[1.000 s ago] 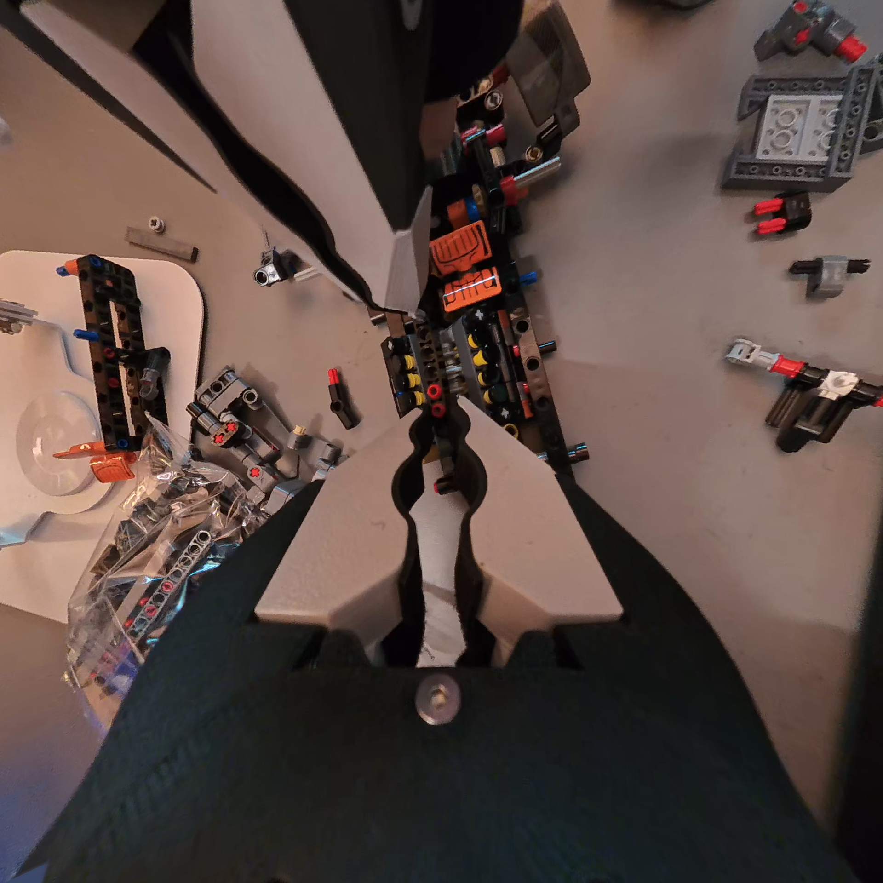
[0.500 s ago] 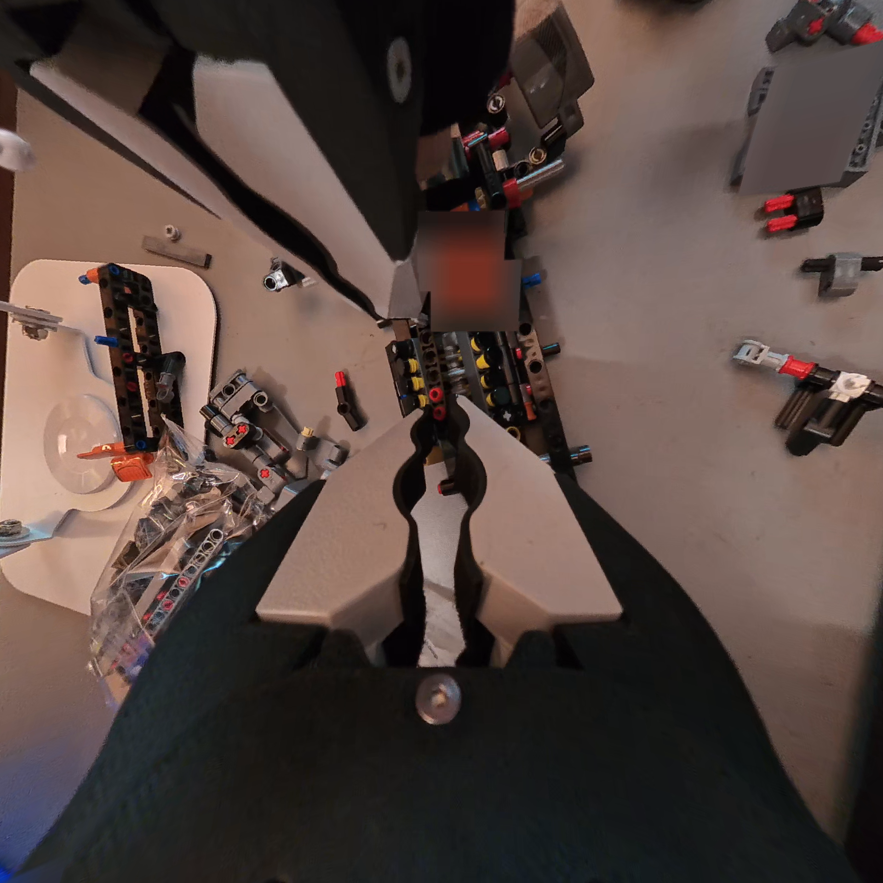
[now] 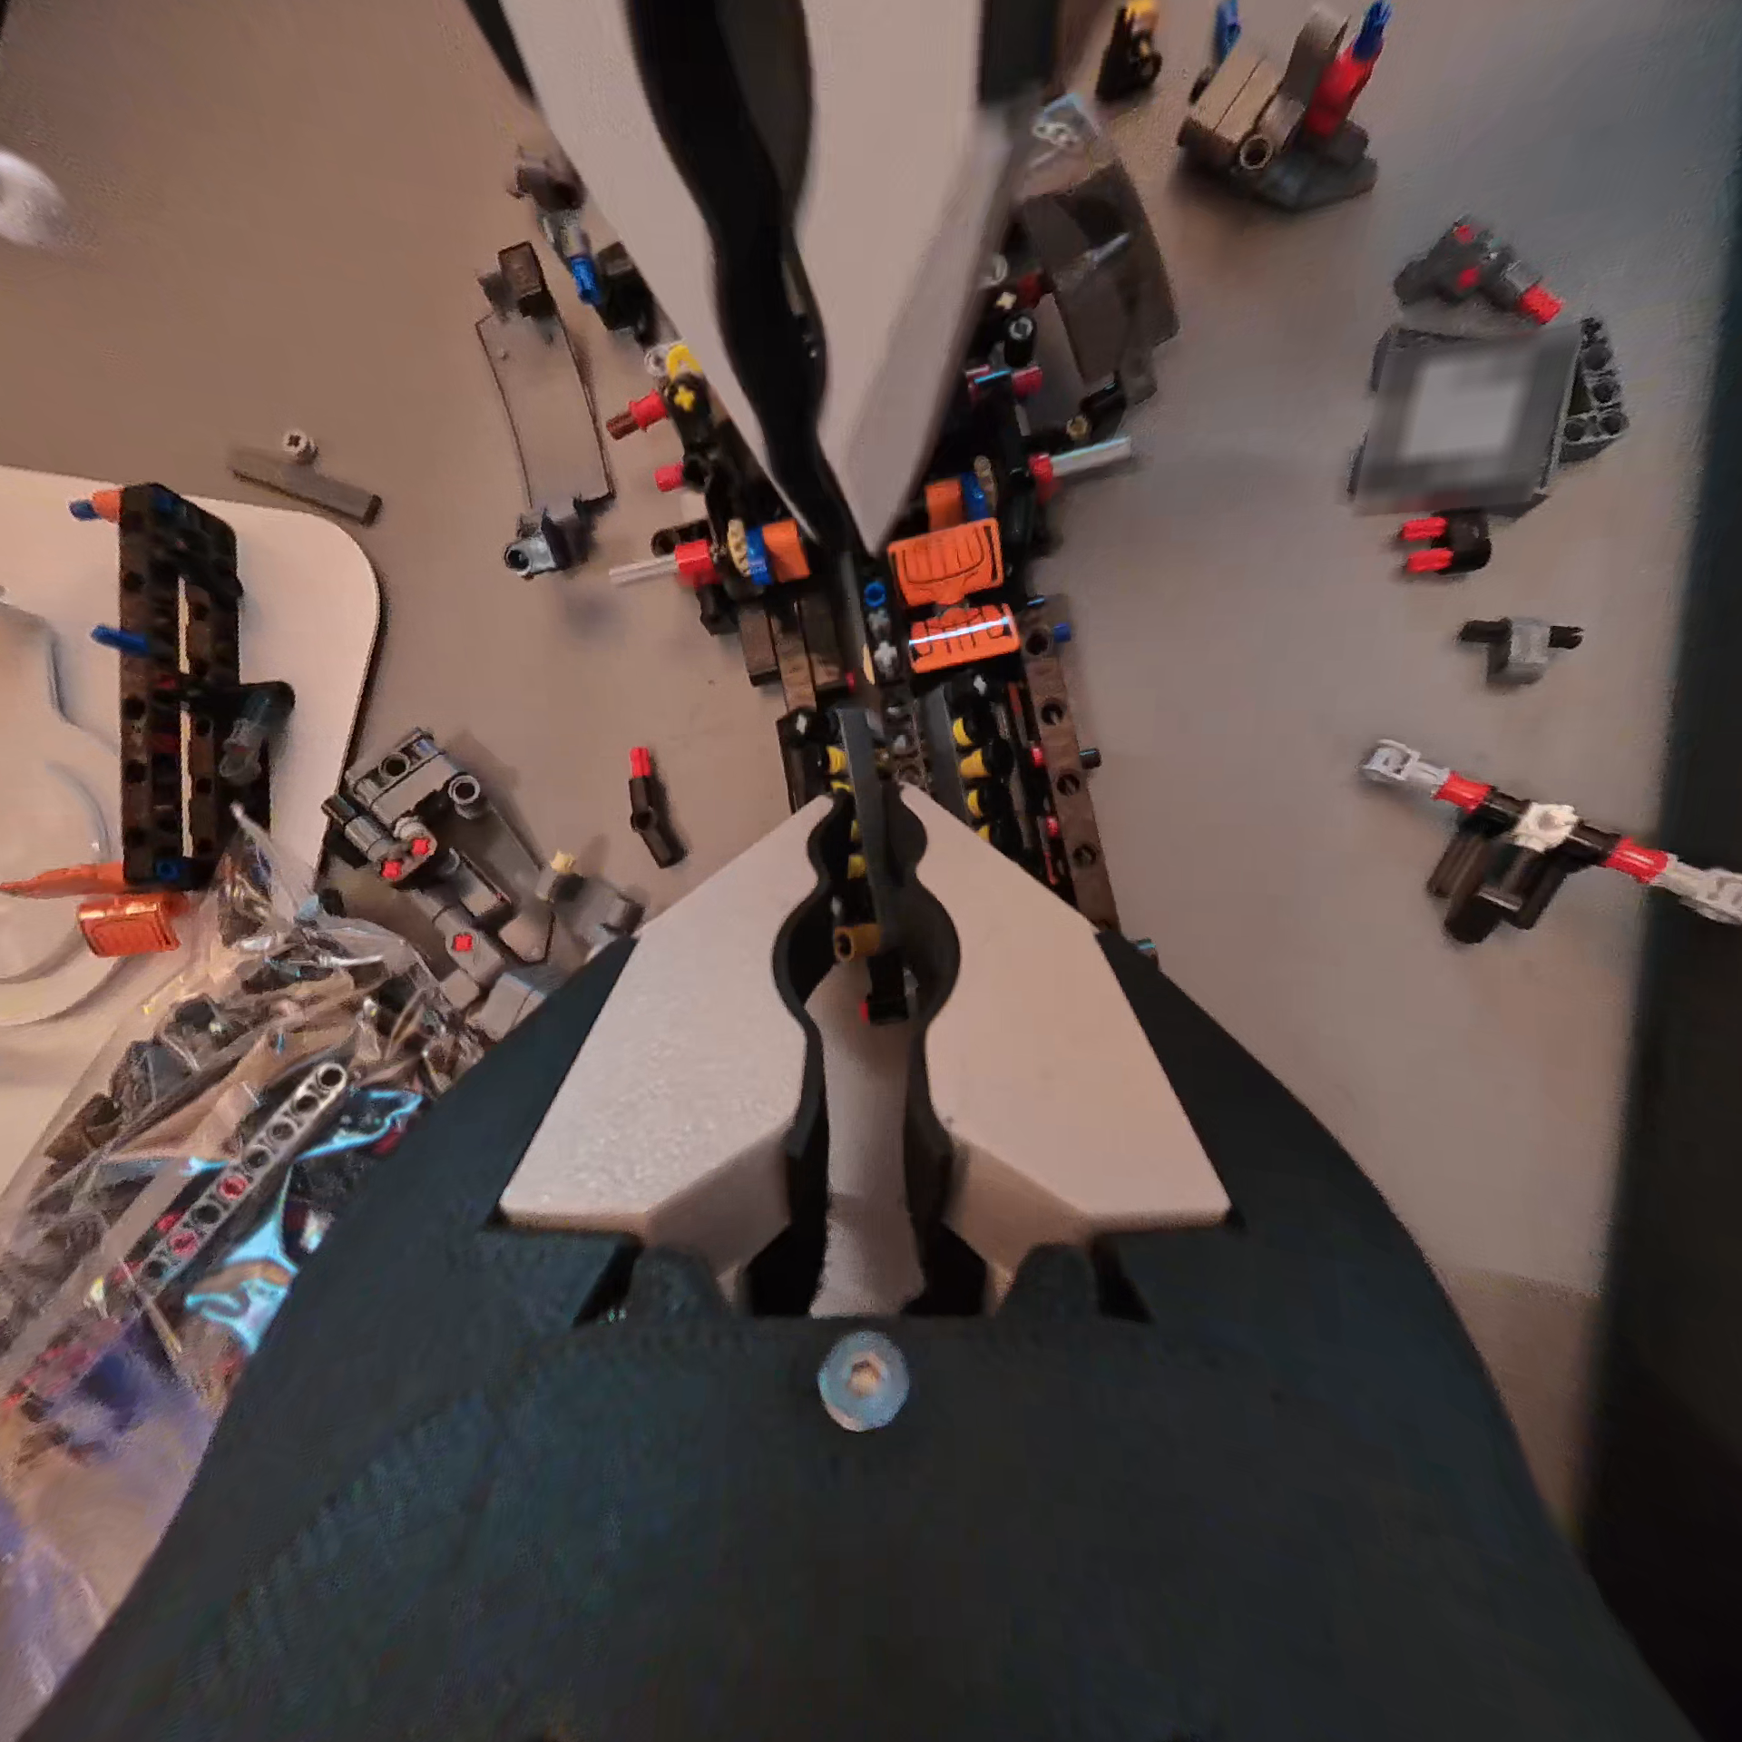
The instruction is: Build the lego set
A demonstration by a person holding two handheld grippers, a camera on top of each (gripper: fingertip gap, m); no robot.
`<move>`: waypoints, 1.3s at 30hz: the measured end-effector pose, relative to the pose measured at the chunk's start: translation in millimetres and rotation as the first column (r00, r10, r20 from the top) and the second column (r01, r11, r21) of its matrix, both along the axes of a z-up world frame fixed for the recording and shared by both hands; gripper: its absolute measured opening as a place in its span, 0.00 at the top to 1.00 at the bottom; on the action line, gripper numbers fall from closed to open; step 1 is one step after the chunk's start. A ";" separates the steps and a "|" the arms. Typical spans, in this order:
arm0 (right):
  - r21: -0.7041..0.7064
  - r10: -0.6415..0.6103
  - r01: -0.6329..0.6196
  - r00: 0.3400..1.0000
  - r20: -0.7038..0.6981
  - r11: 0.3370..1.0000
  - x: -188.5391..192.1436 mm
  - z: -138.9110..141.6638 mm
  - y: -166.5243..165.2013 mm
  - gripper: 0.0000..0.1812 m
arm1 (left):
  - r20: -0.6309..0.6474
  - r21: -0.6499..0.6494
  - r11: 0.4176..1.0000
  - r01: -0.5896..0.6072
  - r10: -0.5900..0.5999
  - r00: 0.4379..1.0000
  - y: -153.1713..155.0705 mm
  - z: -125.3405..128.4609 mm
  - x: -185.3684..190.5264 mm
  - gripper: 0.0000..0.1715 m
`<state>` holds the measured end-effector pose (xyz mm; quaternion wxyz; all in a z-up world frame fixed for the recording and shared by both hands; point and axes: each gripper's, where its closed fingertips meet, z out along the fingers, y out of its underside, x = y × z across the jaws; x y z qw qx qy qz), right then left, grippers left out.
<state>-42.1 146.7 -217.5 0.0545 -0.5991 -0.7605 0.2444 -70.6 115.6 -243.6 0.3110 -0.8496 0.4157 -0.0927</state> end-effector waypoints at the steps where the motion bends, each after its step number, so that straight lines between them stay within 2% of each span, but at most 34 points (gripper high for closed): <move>1: 0.018 -0.034 0.035 0.999 -0.029 0.999 4.8 8.3 11.6 0.96 | 0.003 0.006 1.000 0.007 -0.007 1.000 1.7 0.5 3.1 0.98; 4: 0.013 -0.095 0.096 0.994 -0.055 0.995 25.5 14.7 31.0 0.92 | 0.001 0.018 1.000 0.007 -0.007 1.000 6.9 0.5 9.3 0.96; 6: 0.035 -0.126 0.127 0.992 -0.013 0.991 39.6 1.3 39.5 0.88 | -0.017 0.035 0.999 -0.001 0.001 1.000 12.1 1.4 12.5 0.95; 8: 0.070 -0.111 0.110 0.994 0.007 0.991 50.2 -12.1 41.8 0.84 | -0.037 0.061 0.998 -0.003 0.005 0.999 19.2 2.1 17.4 0.94; 12: 0.128 -0.019 0.033 0.994 -0.108 0.991 43.2 -13.6 36.9 0.79 | -0.080 0.098 0.995 -0.016 0.024 0.997 32.3 2.3 25.7 0.93; 17: 0.139 -0.160 0.164 0.986 -0.041 0.977 39.5 -23.9 43.7 0.73 | -0.081 0.063 0.998 -0.024 0.029 0.996 33.5 -3.7 31.6 0.91; 18: 0.129 -0.204 0.206 0.978 -0.033 0.970 37.7 -24.5 44.9 0.71 | -0.077 0.052 0.998 -0.021 0.025 0.997 32.9 -6.1 33.2 0.93; 21: 0.168 -0.302 0.302 0.953 -0.024 0.938 33.6 -26.2 49.2 0.75 | -0.059 0.044 0.998 -0.038 0.040 0.997 34.0 -6.9 36.1 0.96; 27: 0.329 -0.338 0.321 0.941 -0.006 0.888 33.7 -30.2 54.5 0.78 | -0.031 0.036 0.998 -0.045 0.047 0.998 35.0 -7.4 42.6 0.95; 29: 0.367 -0.324 0.313 0.945 -0.031 0.876 32.3 -27.2 53.9 0.83 | -0.026 0.040 0.998 -0.046 0.047 0.999 35.7 -7.4 44.6 0.95; 30: 0.341 -0.307 0.309 0.950 -0.059 0.888 29.3 -24.1 50.2 0.85 | -0.020 0.037 0.998 -0.042 0.043 0.999 35.3 -7.4 45.6 0.96; 31: 0.269 -0.299 0.315 0.949 -0.102 0.910 23.7 -19.6 44.3 0.97 | -0.005 0.040 0.999 -0.036 0.036 0.999 35.4 -7.3 47.4 0.96; 32: 0.207 -0.312 0.332 0.942 -0.125 0.920 20.5 -19.4 43.3 1.00 | 0.026 0.030 0.999 -0.020 0.020 0.999 33.9 -8.0 51.9 0.96; 34: 0.152 -0.311 0.326 0.943 -0.115 0.933 22.9 -23.6 45.3 1.00 | 0.024 0.037 0.999 -0.001 0.000 1.000 33.3 -8.3 54.9 0.96; 37: 0.185 -0.295 0.315 0.947 -0.125 0.931 32.0 -16.1 50.0 1.00 | 0.015 0.035 0.999 0.004 -0.005 1.000 32.4 -8.0 59.0 0.96; 38: 0.207 -0.305 0.321 0.946 -0.108 0.924 38.5 -16.3 52.9 0.96 | 0.015 0.033 0.999 0.004 -0.005 1.000 32.0 -8.0 59.2 0.96; 39: 0.223 -0.315 0.326 0.945 -0.081 0.919 45.1 -18.3 53.8 0.84 | 0.019 0.030 1.000 0.002 -0.003 1.000 31.9 -7.9 59.4 0.96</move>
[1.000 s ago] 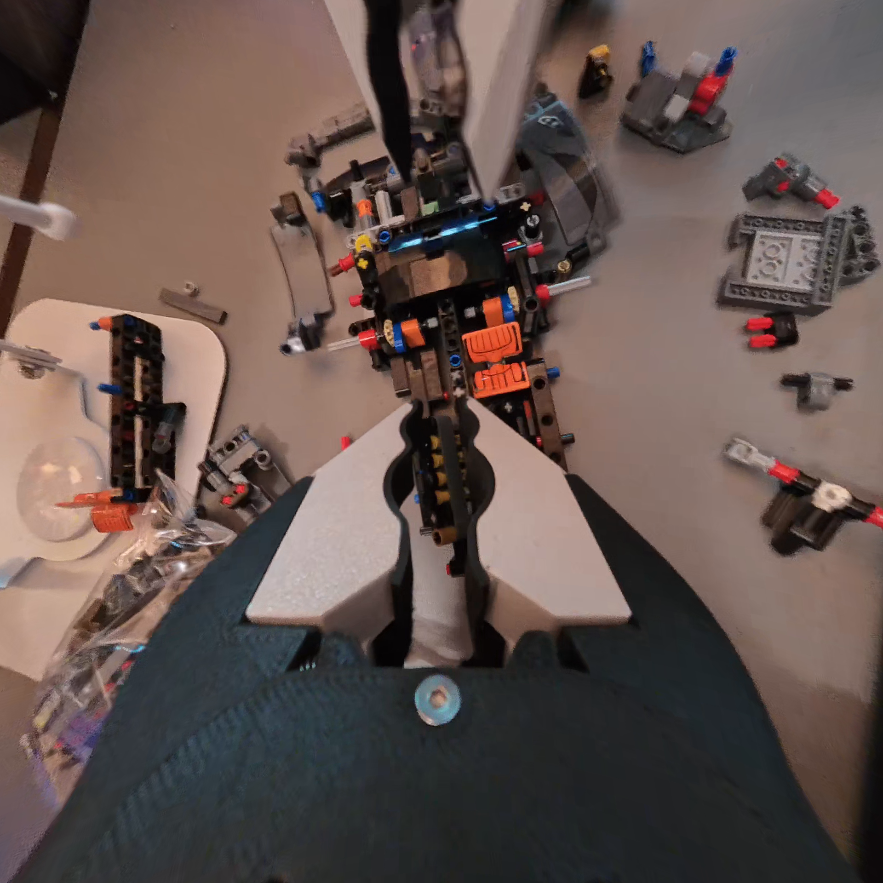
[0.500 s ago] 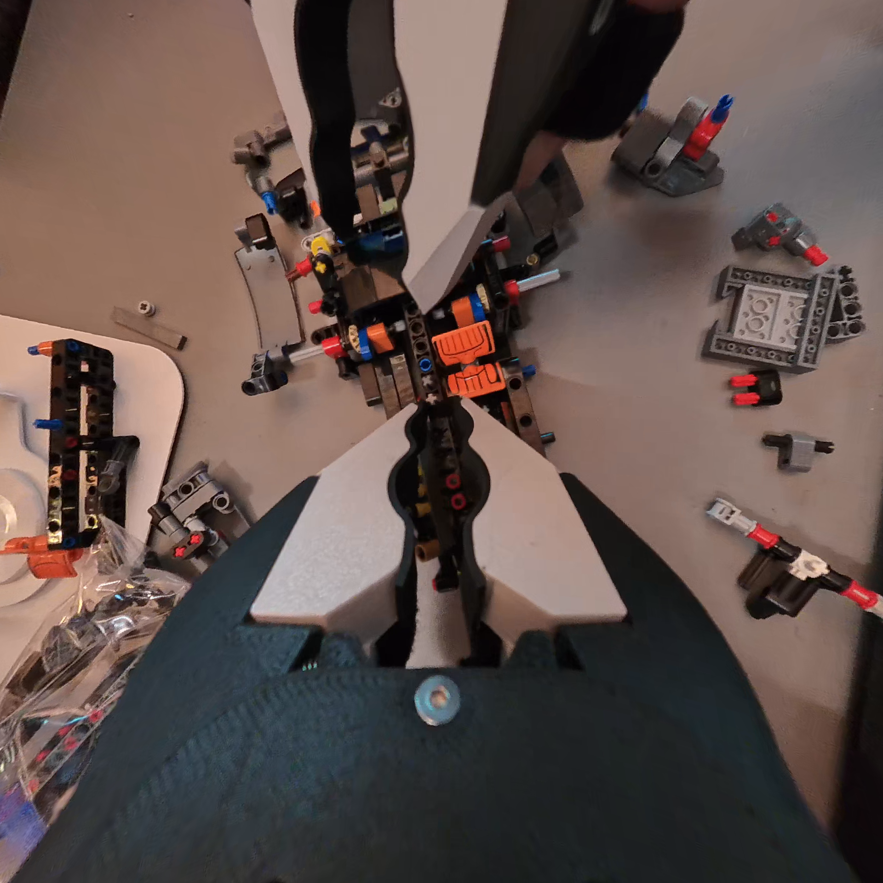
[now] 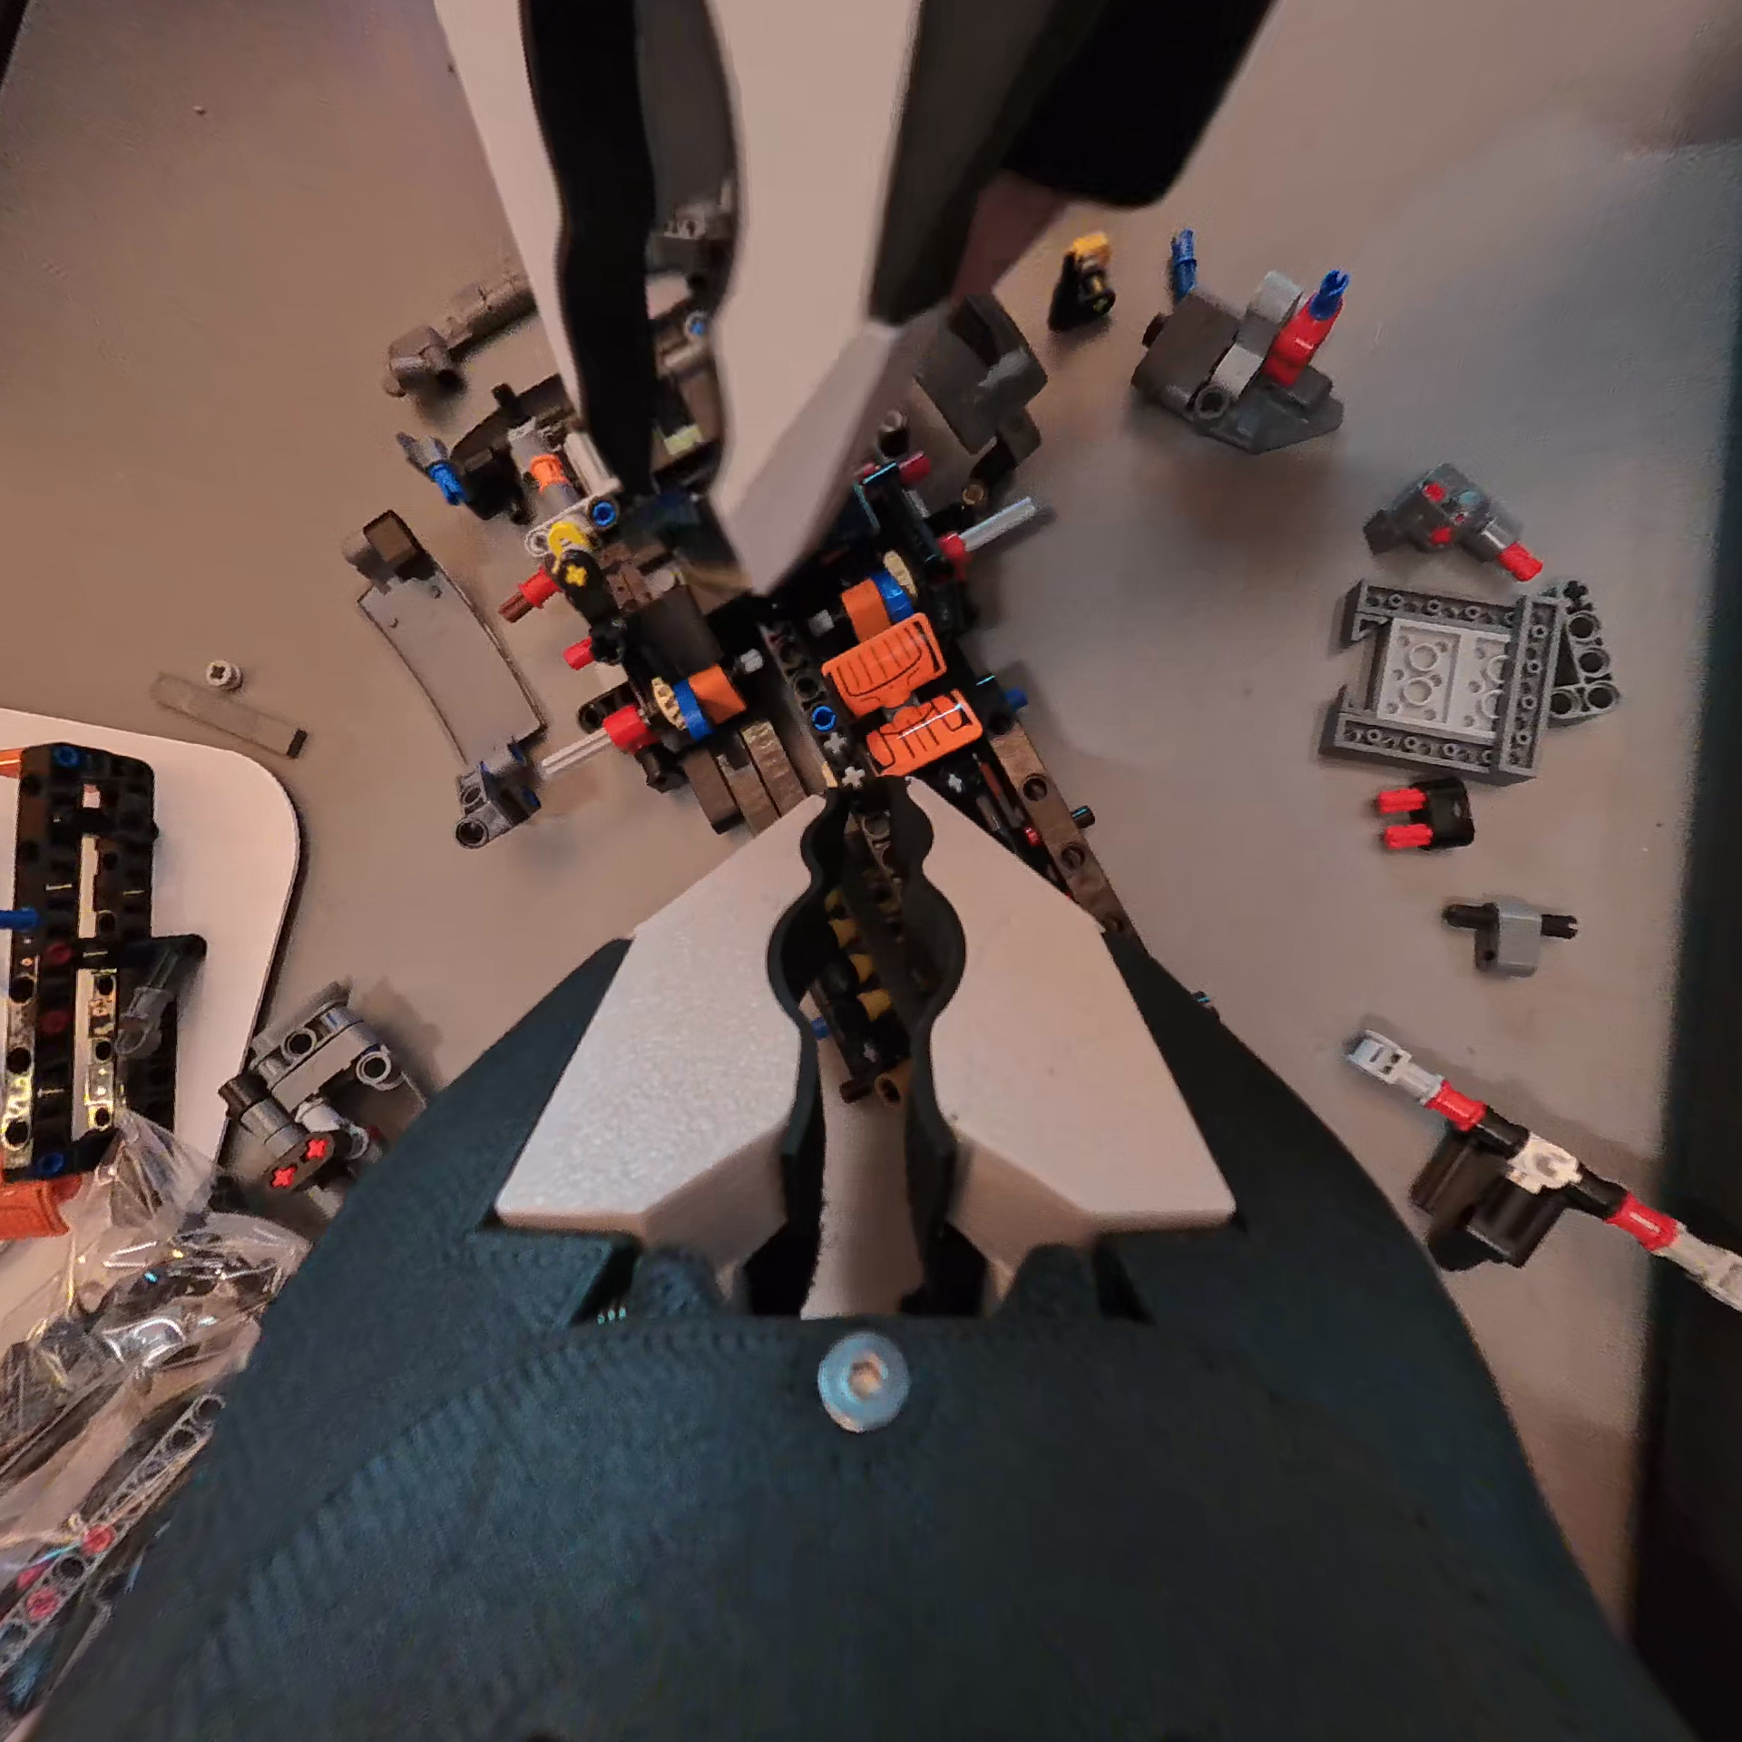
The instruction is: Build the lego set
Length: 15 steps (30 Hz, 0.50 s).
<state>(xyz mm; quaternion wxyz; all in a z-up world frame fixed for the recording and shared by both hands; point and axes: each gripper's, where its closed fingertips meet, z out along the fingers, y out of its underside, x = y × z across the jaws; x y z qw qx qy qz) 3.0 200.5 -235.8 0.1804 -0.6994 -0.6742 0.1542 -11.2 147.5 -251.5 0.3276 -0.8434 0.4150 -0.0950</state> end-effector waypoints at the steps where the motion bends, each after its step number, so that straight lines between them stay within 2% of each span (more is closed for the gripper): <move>1: -0.009 -0.007 0.007 1.000 0.029 1.000 5.5 -4.0 -2.5 0.79 | 0.003 -0.003 1.000 -0.003 0.003 1.000 0.1 0.0 0.1 0.96; 7: 0.136 -0.010 -0.002 0.996 0.089 0.991 8.3 -13.9 -0.1 0.80 | 0.004 -0.007 1.000 0.000 0.000 1.000 -0.4 -0.1 1.6 0.96; 10: 0.195 0.012 -0.024 0.998 0.062 0.980 3.0 -12.2 -0.7 0.86 | 0.010 -0.001 1.000 0.008 -0.008 1.000 -0.9 -0.1 3.2 0.95; 12: 0.155 -0.001 -0.006 0.999 0.041 0.988 3.4 -12.1 -0.5 0.87 | 0.022 -0.005 1.000 0.010 -0.010 1.000 -1.0 -0.2 4.4 0.96; 15: -0.017 -0.020 0.019 0.998 -0.062 1.000 0.2 -9.7 -0.9 0.87 | 0.046 -0.013 1.000 0.012 -0.012 0.999 -1.2 -0.5 5.0 0.95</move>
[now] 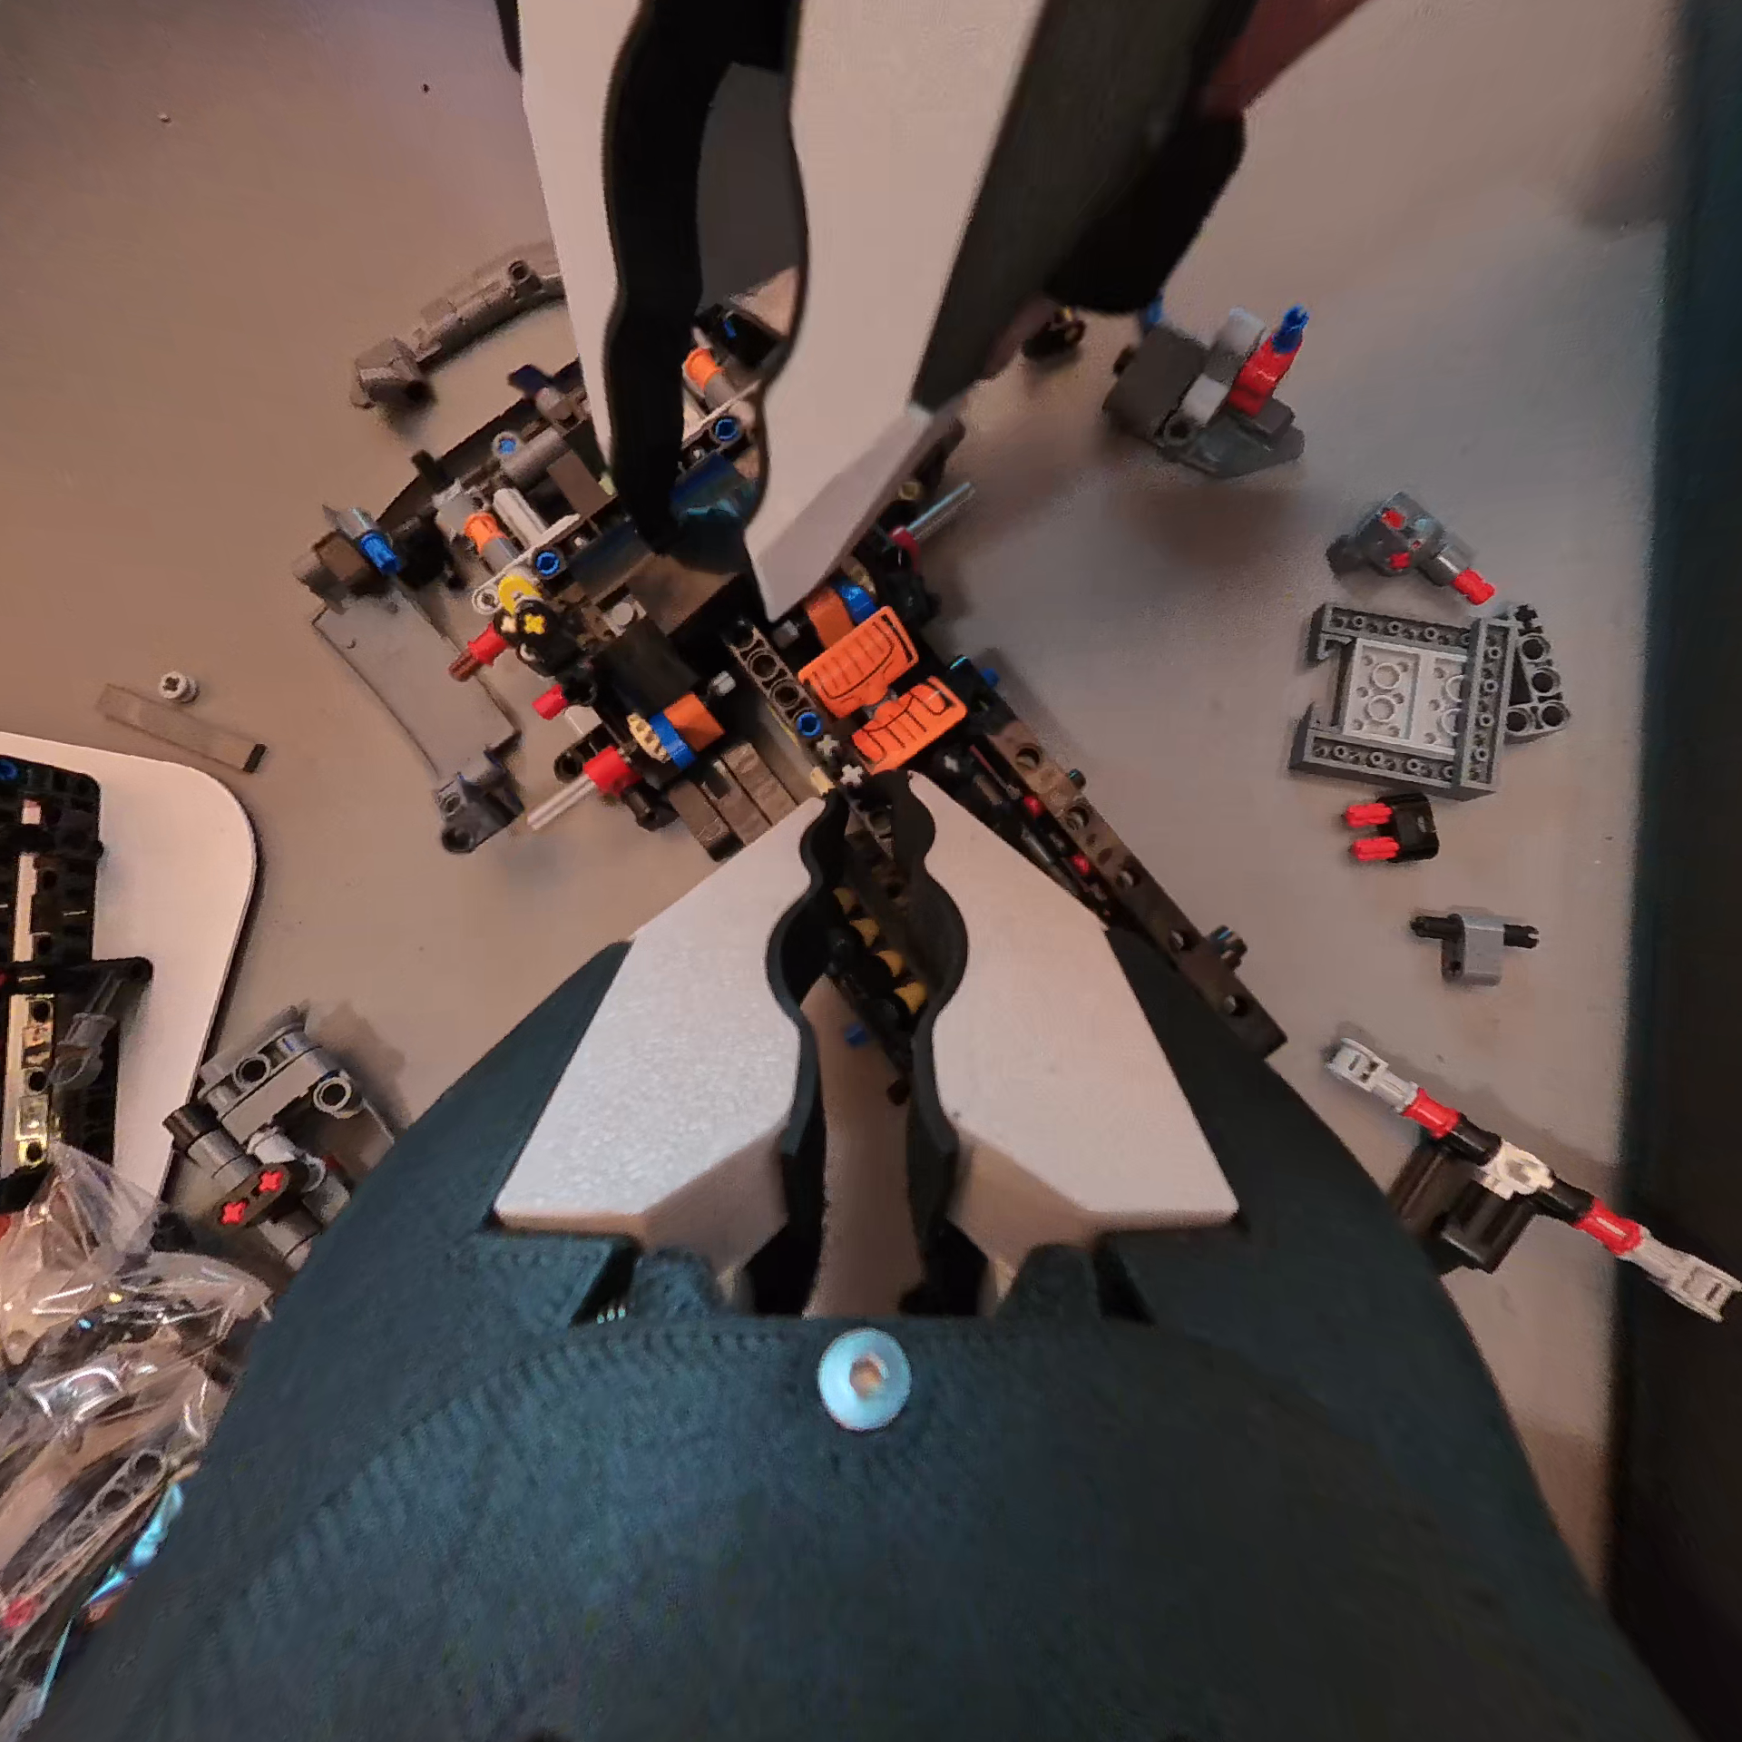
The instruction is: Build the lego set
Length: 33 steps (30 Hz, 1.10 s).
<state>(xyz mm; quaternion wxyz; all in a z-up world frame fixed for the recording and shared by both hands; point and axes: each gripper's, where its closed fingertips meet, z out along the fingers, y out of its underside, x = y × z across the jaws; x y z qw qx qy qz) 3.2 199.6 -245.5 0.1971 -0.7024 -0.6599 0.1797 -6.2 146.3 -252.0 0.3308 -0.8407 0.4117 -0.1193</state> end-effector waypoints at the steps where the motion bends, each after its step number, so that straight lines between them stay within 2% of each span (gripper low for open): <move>1: -0.053 -0.007 0.006 1.000 -0.030 0.999 -0.8 0.9 0.0 0.87 | 0.006 0.000 1.000 0.001 -0.001 1.000 0.0 0.0 0.3 0.95; 4: -0.206 -0.040 0.019 0.994 -0.101 0.978 -2.6 3.7 -0.3 0.87 | 0.015 -0.006 1.000 0.003 -0.003 1.000 -0.1 0.0 1.3 0.95; 6: -0.380 -0.087 0.010 0.979 -0.184 0.925 -3.1 10.8 0.6 0.88 | 0.027 -0.008 1.000 0.002 -0.002 1.000 -0.2 0.0 1.3 0.95; 8: -0.446 -0.099 -0.013 0.969 -0.226 0.895 -0.7 14.0 1.7 0.88 | 0.035 -0.011 1.000 0.005 -0.004 0.999 -0.2 0.1 2.0 0.95; 13: -0.276 -0.042 -0.028 0.968 -0.246 0.961 3.7 22.7 10.4 0.88 | 0.049 -0.017 1.000 0.004 -0.003 0.999 0.4 0.3 2.1 0.95; 15: -0.257 0.017 -0.066 0.982 -0.186 0.964 11.5 16.0 4.0 0.88 | 0.052 -0.015 1.000 0.004 -0.004 0.999 0.5 0.5 2.4 0.95; 18: -0.191 0.081 -0.098 0.992 -0.095 0.977 21.4 6.6 -2.8 0.81 | 0.063 -0.019 1.000 0.008 -0.007 0.998 0.6 0.5 2.6 0.95; 19: -0.158 0.113 -0.127 0.989 -0.091 0.979 23.4 8.3 -5.5 0.81 | 0.064 -0.019 1.000 0.009 -0.007 0.998 0.5 0.5 2.7 0.95; 20: -0.132 0.124 -0.133 0.989 -0.080 0.982 26.5 8.2 -4.2 0.86 | 0.064 -0.019 1.000 0.008 -0.007 0.998 0.5 0.6 2.6 0.95; 21: -0.133 0.111 -0.121 0.990 -0.081 0.984 28.4 8.7 -1.3 0.90 | 0.067 -0.019 1.000 0.009 -0.007 0.998 0.4 0.6 2.9 0.95; 24: -0.148 0.033 -0.050 0.993 -0.118 0.988 24.0 12.1 11.7 0.83 | 0.073 -0.021 1.000 0.014 -0.012 0.997 0.1 0.7 3.8 0.95; 31: -0.120 -0.036 0.025 0.995 -0.091 0.993 19.0 4.9 23.5 0.80 | 0.073 -0.021 1.000 0.017 -0.015 0.997 -0.1 0.7 4.5 0.95; 33: -0.158 -0.074 0.061 0.994 -0.080 0.986 19.2 2.0 26.5 0.78 | 0.072 -0.021 1.000 0.018 -0.016 0.997 0.0 0.8 4.6 0.95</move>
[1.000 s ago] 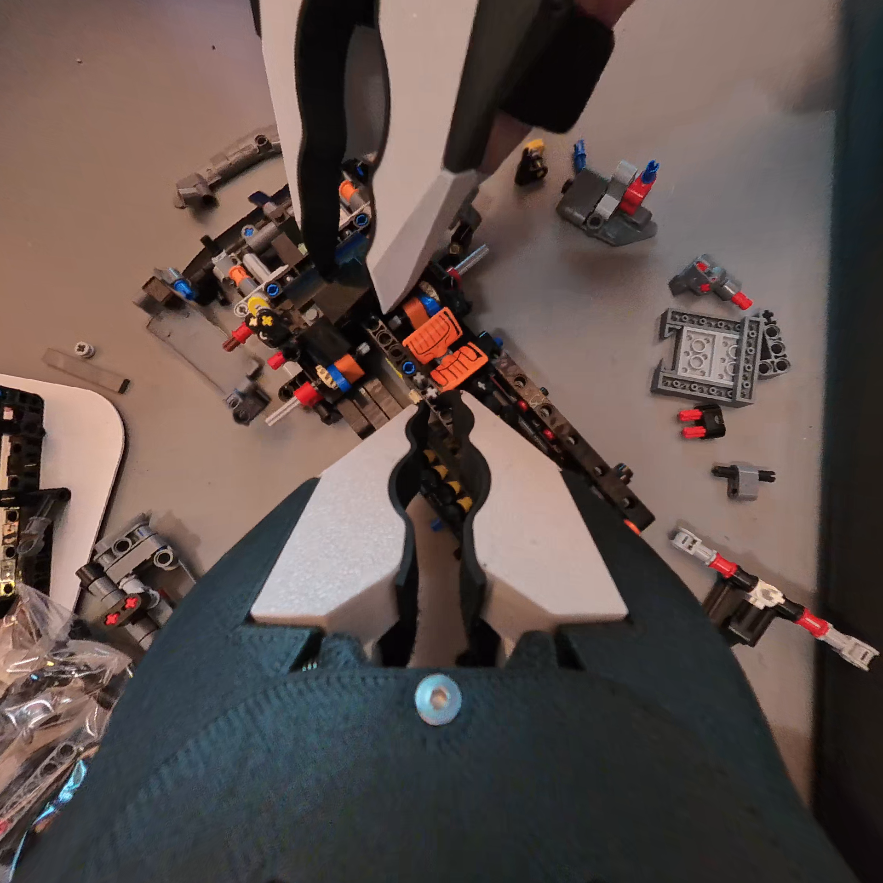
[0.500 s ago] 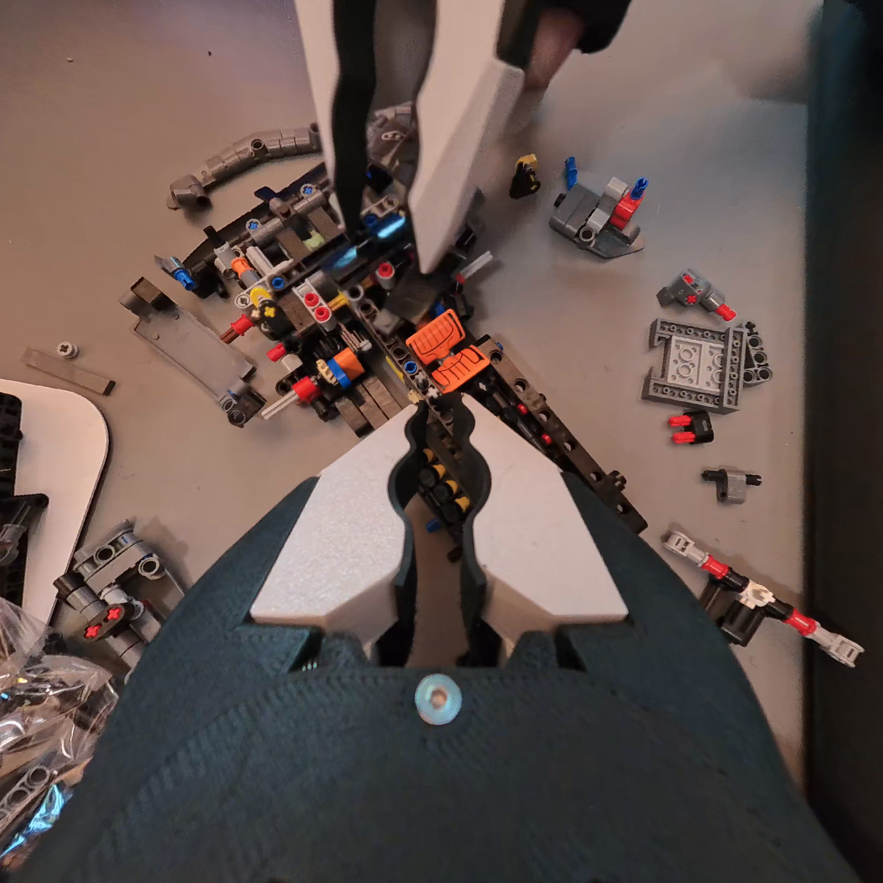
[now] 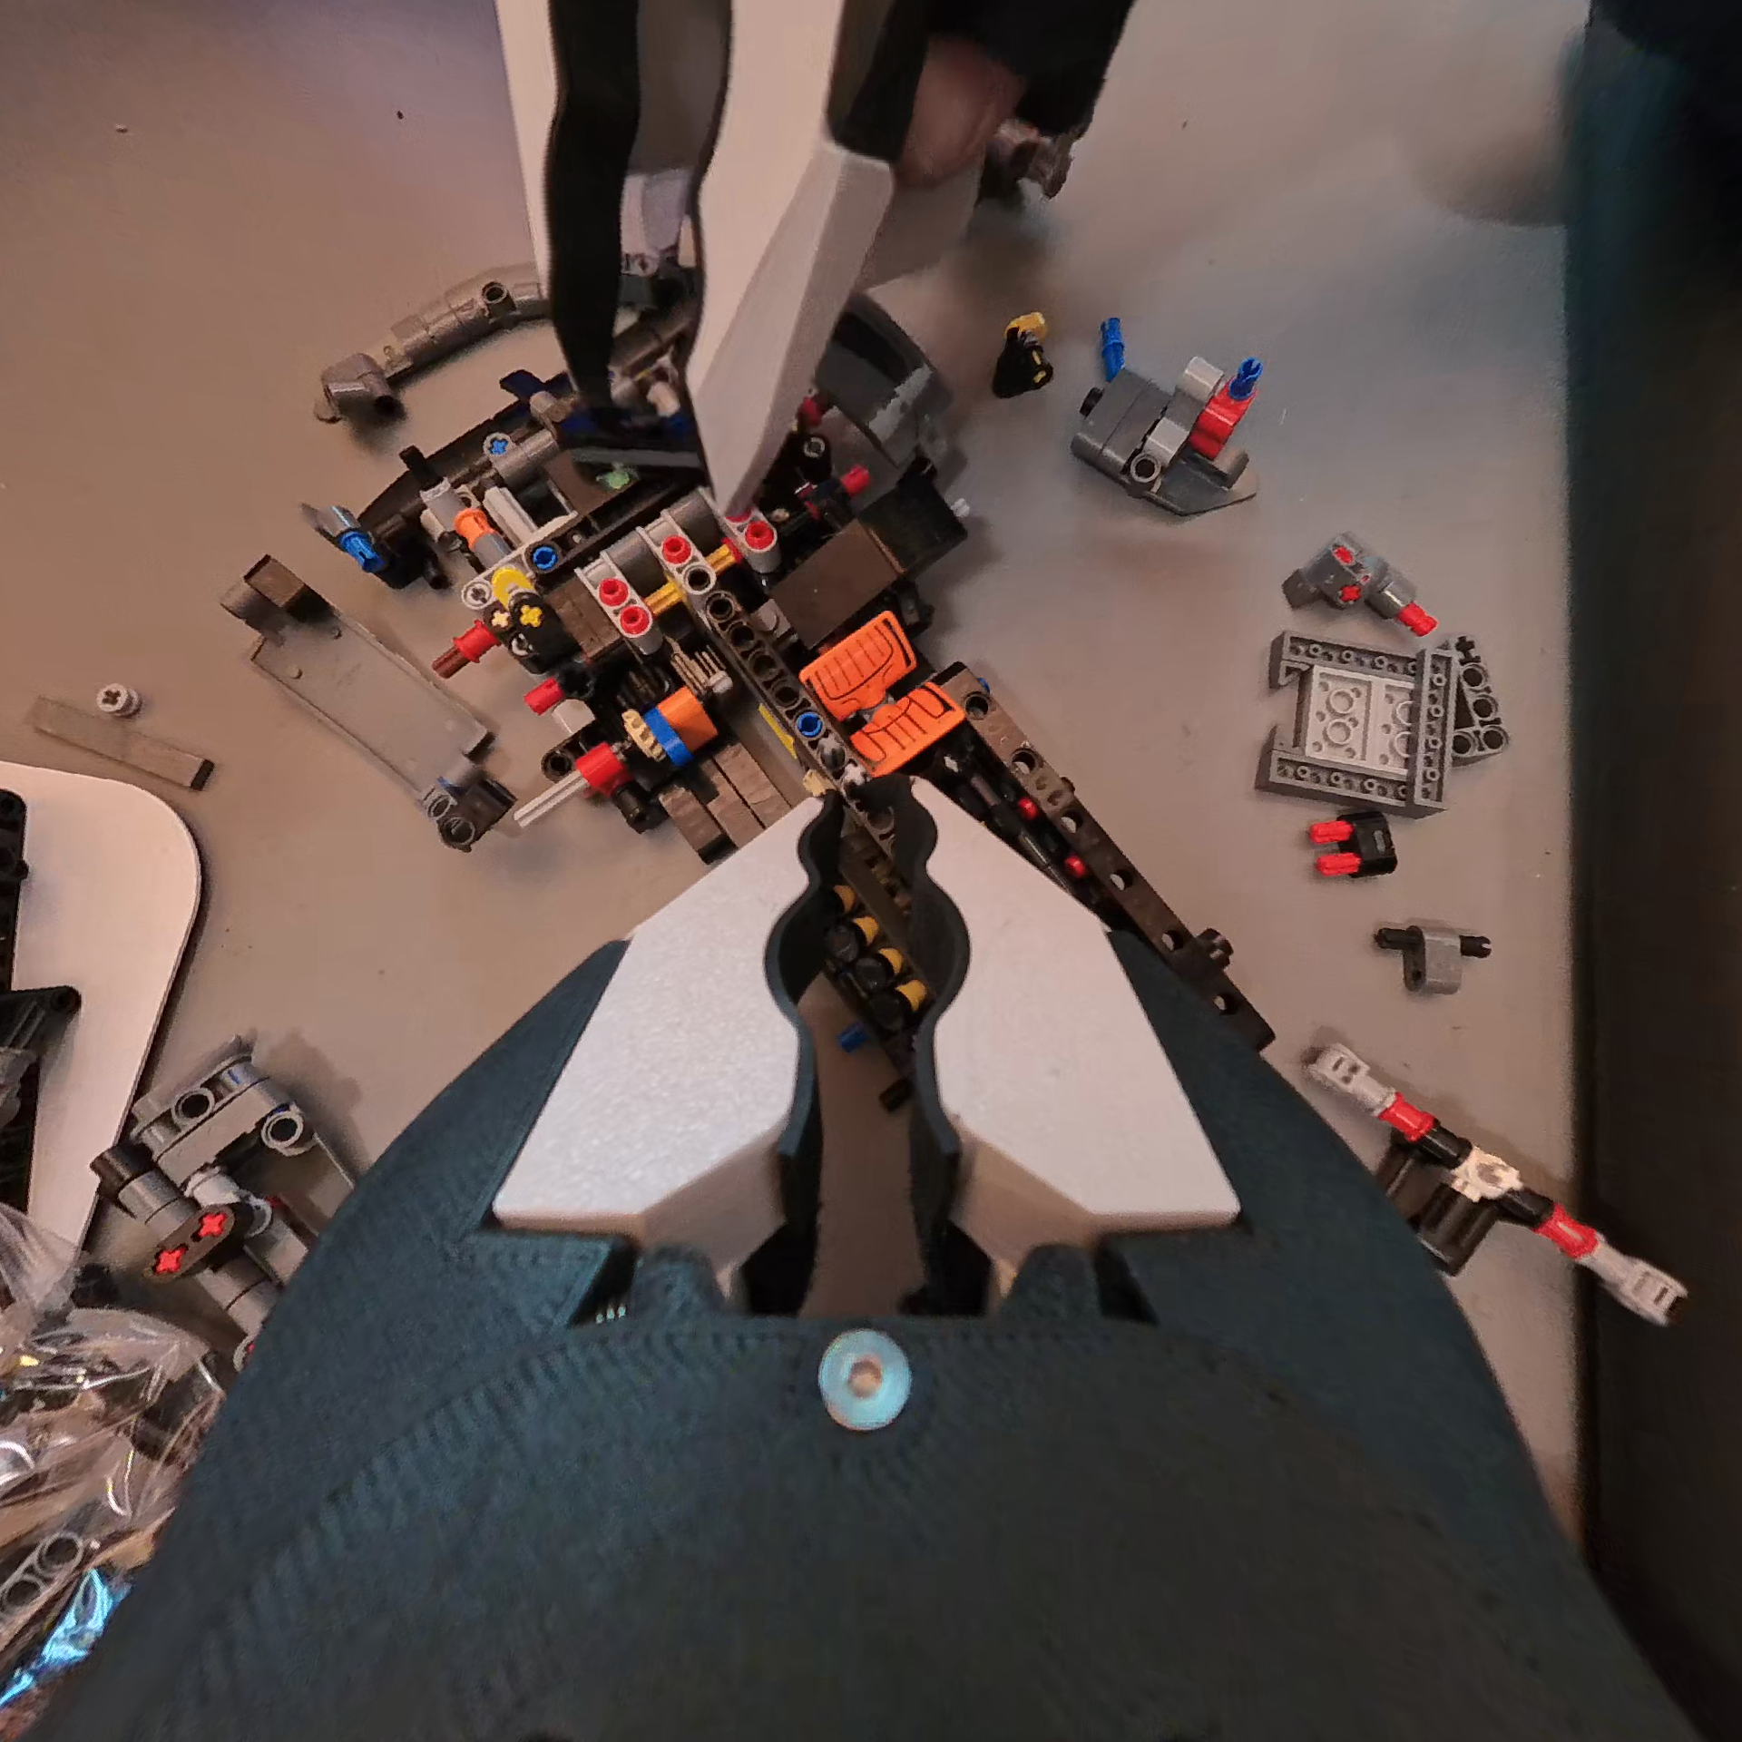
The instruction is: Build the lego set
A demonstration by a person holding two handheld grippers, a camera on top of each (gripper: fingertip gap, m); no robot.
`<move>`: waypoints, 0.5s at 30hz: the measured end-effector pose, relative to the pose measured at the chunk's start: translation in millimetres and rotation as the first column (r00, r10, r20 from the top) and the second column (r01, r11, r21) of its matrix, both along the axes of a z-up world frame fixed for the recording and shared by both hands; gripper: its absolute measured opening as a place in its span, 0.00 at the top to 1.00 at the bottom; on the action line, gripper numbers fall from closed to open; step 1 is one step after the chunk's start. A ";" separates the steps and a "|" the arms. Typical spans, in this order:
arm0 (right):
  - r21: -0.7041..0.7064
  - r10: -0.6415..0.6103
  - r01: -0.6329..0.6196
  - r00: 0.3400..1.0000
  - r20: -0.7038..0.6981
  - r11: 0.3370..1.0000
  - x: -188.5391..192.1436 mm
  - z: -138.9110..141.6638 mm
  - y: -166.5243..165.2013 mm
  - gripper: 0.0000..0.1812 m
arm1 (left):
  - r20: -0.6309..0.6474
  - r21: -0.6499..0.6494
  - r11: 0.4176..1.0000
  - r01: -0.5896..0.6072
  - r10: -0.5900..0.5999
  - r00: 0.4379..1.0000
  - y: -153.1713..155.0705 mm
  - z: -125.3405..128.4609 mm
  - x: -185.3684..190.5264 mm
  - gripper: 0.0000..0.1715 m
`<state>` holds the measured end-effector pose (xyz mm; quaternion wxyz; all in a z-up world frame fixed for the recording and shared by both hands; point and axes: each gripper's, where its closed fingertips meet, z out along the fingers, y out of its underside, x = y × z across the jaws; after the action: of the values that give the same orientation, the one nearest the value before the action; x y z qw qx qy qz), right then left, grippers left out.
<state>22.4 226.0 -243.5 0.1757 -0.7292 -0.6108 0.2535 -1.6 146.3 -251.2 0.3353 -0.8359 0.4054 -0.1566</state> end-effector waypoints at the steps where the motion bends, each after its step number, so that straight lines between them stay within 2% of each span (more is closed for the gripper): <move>1: -0.016 0.000 0.000 1.000 0.012 1.000 3.0 -0.2 -0.6 0.80 | 0.000 0.000 1.000 0.000 0.000 1.000 -0.1 -0.1 0.0 0.95; 4: 0.025 0.000 -0.002 0.999 0.051 1.000 14.0 -0.5 1.8 0.91 | 0.000 0.000 1.000 0.000 0.000 1.000 -0.1 -0.1 0.0 0.95; 7: 0.010 0.017 -0.017 0.999 0.028 1.000 14.5 3.6 -2.2 0.89 | 0.001 -0.004 1.000 0.001 -0.001 1.000 -0.3 -0.2 -0.3 0.95; 9: 0.002 0.035 -0.035 0.998 0.054 0.999 17.8 0.4 -4.4 0.94 | 0.002 -0.005 1.000 0.003 -0.003 1.000 -0.4 -0.2 -0.1 0.95; 12: -0.023 0.097 -0.096 0.994 0.056 0.995 25.2 4.8 -13.6 0.96 | 0.001 -0.006 1.000 0.005 -0.005 1.000 -1.0 -0.2 -0.3 0.95; 15: -0.029 0.086 -0.086 0.996 0.012 0.996 21.9 11.1 -12.3 0.91 | -0.003 -0.007 1.000 0.006 -0.006 1.000 -1.0 -0.2 -0.5 0.95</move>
<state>44.4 213.7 -232.5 0.1502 -0.7063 -0.6392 0.2646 -2.1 145.3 -251.4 0.3313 -0.8361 0.4078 -0.1577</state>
